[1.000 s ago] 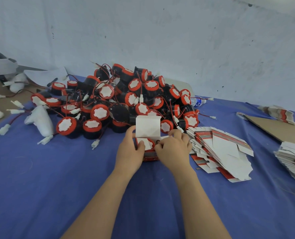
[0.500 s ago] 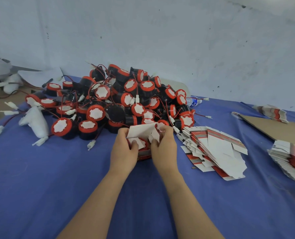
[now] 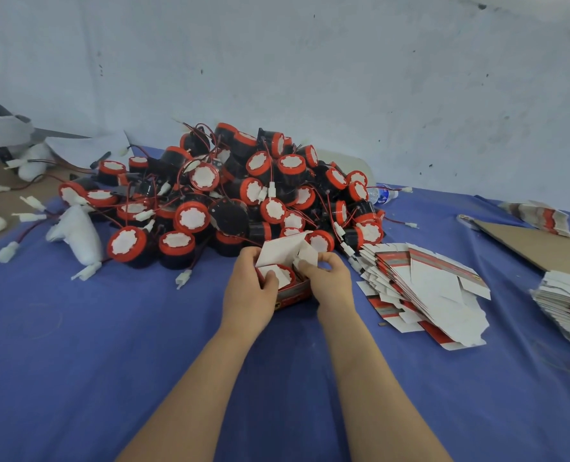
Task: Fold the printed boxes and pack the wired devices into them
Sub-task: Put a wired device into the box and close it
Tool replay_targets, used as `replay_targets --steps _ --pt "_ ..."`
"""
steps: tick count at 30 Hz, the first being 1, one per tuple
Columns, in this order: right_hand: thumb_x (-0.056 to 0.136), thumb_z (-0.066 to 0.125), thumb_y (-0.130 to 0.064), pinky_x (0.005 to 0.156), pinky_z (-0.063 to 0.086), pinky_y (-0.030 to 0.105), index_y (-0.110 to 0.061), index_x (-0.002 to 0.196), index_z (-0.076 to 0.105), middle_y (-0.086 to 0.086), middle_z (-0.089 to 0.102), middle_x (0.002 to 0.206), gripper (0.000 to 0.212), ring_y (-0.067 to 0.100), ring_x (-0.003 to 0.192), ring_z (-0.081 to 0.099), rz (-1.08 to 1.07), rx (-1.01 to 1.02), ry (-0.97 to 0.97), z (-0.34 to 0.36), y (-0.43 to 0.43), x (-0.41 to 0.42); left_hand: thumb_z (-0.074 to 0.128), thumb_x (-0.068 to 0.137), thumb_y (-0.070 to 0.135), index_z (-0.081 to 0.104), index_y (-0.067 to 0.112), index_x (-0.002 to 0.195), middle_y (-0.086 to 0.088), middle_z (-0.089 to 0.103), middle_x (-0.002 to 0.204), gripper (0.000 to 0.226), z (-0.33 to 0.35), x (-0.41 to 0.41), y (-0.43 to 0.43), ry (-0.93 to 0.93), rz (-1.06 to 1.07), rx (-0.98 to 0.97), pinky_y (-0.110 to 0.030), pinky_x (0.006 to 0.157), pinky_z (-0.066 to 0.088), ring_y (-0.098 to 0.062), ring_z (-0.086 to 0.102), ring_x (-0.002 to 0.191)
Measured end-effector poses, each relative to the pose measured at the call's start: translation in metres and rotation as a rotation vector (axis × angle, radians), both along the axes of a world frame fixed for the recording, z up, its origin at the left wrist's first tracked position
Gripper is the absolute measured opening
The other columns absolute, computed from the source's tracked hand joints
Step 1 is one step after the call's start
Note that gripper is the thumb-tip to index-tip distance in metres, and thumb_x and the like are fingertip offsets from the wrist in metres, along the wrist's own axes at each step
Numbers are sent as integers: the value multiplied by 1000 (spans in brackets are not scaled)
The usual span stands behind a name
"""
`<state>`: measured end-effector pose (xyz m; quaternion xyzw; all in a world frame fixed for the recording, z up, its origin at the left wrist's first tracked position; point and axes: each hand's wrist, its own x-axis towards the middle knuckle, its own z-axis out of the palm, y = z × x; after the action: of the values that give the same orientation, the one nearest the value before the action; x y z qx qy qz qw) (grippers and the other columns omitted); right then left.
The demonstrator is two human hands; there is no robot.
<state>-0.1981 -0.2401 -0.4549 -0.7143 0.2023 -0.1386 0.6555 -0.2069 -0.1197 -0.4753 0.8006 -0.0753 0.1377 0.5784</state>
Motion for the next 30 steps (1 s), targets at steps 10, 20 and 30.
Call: replay_targets --steps 10,20,30 --pt "87 53 -7 61 42 30 -18 101 49 -5 52 79 18 15 73 51 -18 -224 87 0 12 19 54 93 10 47 21 120 3 55 104 29 -1 0 1 -17 9 29 -17 62 38 -7 50 78" --pt "89 56 -6 44 33 15 -31 76 46 0 55 91 30 9 63 44 142 -491 -111 -9 0 4 54 92 7 43 18 125 -4 55 111 36 -1 1 -5 -27 72 -38 -18 63 38 -13 52 79" --pt "95 57 -27 67 45 10 -33 107 67 -21 65 104 17 -7 91 60 573 -242 -20 5 -30 -23 54 93 5 37 27 119 11 53 110 38 -1 5 3 -19 45 -146 -12 60 42 -10 57 87"
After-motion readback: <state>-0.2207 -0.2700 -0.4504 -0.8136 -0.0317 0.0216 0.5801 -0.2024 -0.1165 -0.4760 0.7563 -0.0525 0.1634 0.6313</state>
